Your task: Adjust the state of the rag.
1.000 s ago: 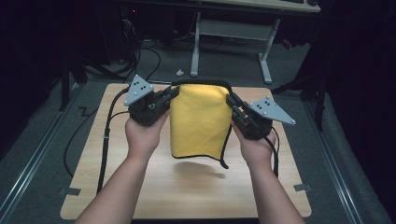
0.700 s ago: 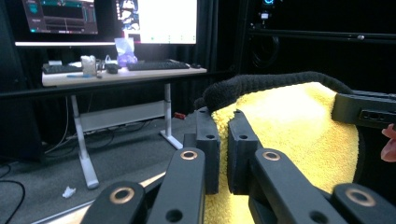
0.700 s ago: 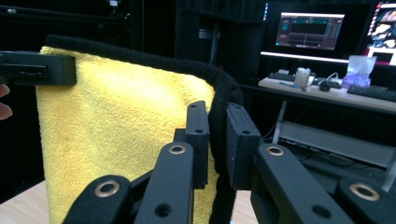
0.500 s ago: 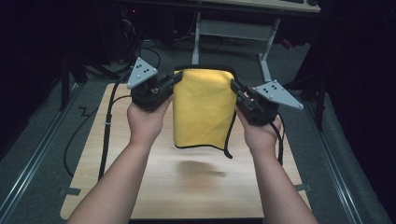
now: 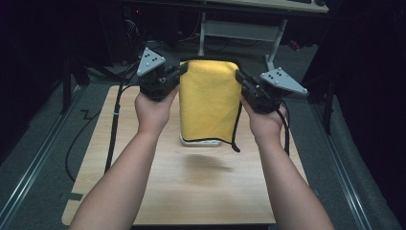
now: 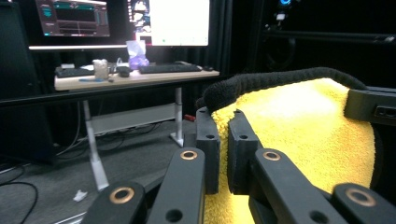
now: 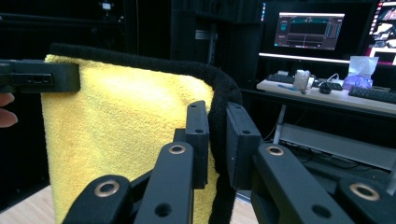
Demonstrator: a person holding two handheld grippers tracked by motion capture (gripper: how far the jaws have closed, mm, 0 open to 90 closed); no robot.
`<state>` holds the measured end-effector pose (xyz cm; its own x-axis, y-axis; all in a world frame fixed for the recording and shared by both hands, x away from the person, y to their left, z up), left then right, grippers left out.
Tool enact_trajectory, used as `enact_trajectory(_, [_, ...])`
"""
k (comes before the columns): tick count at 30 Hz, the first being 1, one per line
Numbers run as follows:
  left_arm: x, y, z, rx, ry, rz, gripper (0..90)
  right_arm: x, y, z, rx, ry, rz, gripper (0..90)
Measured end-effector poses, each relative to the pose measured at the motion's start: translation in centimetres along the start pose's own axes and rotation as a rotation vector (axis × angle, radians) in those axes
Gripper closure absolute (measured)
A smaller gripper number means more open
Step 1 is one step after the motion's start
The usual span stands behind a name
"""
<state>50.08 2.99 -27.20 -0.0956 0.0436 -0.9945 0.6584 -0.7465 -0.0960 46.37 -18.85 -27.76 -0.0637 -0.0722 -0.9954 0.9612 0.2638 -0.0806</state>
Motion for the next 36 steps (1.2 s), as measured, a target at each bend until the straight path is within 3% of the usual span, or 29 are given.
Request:
enact_trajectory(8, [1.9, 2.2, -2.9, -0.020, 0.016, -0.041, 85.6, 2.1, 4.0, 0.3, 0.001, -0.018, -0.038, 81.9])
enact_trajectory(10, [2.5, 2.9, -3.8, -0.024, 0.006, -0.053, 85.6, 2.8, 5.0, 0.6, -0.012, 0.000, -0.057, 81.8])
enact_trajectory(13, [3.6, 4.1, -4.7, -0.031, 0.027, -0.103, 85.6, 3.8, 6.5, 0.9, -0.007, -0.017, -0.093, 81.8])
enact_trajectory(20, [7.6, 6.3, -5.8, -0.038, 0.012, -0.232, 85.5, 6.9, 8.7, 1.6, 0.009, -0.094, -0.198, 81.8])
enact_trajectory(27, [11.3, 6.6, -6.2, -0.010, -0.050, -0.287, 85.4, 10.0, 9.4, 1.8, -0.005, -0.104, -0.283, 81.8])
enact_trajectory(33, [13.3, 6.5, -6.2, 0.026, -0.088, -0.324, 85.9, 11.5, 9.3, 2.1, -0.054, -0.114, -0.333, 81.9])
enact_trajectory(36, [14.1, 6.4, -6.3, 0.038, -0.107, -0.338, 85.9, 12.0, 9.3, 2.3, -0.092, -0.076, -0.348, 81.8])
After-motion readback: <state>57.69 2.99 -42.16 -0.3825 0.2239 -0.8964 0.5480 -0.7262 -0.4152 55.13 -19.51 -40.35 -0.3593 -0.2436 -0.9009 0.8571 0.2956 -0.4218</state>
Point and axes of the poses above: each handheld gripper's, and its own axes: y roughly forward along the jaws, x roughly out of its underside, z roughly to its right, the point moved 6 cm from there along y, roughly forward along the jaws, and after that the axes turned 8 degrees about x, right-handed, at the moved point
